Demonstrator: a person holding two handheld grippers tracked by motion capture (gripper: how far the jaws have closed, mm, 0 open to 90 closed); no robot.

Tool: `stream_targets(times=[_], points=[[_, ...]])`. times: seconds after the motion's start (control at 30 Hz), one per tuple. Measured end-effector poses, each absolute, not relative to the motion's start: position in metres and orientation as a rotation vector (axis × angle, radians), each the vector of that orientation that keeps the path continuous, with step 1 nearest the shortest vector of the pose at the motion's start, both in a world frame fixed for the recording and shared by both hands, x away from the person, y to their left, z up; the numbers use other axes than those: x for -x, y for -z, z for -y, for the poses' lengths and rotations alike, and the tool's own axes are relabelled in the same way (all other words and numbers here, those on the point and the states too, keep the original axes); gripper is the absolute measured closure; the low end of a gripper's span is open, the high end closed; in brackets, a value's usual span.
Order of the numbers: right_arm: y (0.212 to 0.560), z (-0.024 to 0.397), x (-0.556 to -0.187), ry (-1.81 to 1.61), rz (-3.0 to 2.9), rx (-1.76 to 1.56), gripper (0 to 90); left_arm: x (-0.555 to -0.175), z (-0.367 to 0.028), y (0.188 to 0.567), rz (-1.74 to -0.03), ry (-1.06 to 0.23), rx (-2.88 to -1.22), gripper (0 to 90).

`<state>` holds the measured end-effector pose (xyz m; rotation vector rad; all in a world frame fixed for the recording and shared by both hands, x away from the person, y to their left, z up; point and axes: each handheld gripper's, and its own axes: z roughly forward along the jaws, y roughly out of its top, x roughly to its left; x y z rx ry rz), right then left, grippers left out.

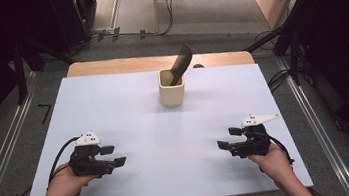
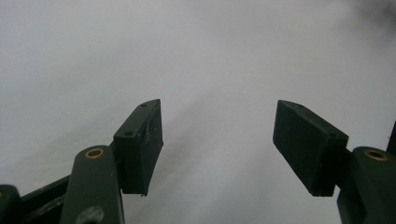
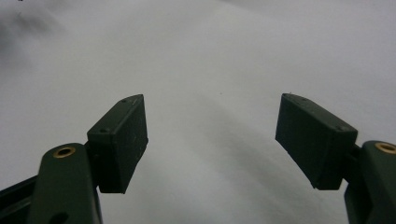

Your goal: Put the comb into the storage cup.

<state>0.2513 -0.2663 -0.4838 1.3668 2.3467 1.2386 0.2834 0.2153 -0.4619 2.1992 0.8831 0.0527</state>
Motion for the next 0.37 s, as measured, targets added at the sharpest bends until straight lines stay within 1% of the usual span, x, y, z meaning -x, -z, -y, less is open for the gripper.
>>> stream_targets(times=[0.37], points=[[0.4845,0.2671,-0.252,-1.23,-2.35,-1.38,23.0,-0.284,-0.2158,0.4621,-0.887,-0.054,-2.193,34.3]])
